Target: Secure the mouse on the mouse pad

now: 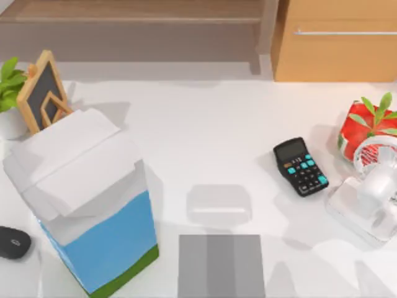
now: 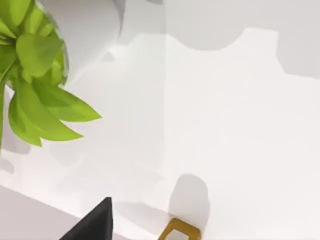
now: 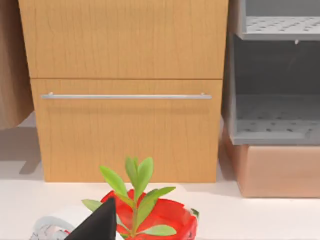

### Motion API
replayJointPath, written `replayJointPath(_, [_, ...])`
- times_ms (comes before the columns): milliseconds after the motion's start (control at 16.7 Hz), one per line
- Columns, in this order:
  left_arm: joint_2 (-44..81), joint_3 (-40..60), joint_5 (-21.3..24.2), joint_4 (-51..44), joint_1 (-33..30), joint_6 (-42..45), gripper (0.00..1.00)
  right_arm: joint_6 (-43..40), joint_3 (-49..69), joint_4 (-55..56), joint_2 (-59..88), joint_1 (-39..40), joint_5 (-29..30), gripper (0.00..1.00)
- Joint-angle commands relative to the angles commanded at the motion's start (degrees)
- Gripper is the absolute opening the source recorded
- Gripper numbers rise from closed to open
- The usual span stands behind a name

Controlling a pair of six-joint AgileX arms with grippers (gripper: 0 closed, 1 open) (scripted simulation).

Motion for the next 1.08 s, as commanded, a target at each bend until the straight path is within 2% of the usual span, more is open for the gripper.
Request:
replayJointPath(180, [9.0, 2.2, 2.6, -9.9, -1.9, 9.8, 1.00, 0.0, 0.0, 0.0, 0.0, 0.0, 0.0, 1.00])
replayJointPath(420, [14.0, 2.8, 4.7, -15.2, -3.6, 14.5, 1.00, 0.0, 0.0, 0.0, 0.0, 0.0, 0.0, 1.00])
replayJointPath(780, [14.3, 2.2, 4.7, -14.2, -3.0, 14.8, 1.00, 0.0, 0.0, 0.0, 0.0, 0.0, 0.0, 1.00])
replayJointPath(1080, [18.9, -2.9, 4.8, -4.5, -1.1, 16.8, 1.00, 0.0, 0.0, 0.0, 0.0, 0.0, 0.0, 1.00])
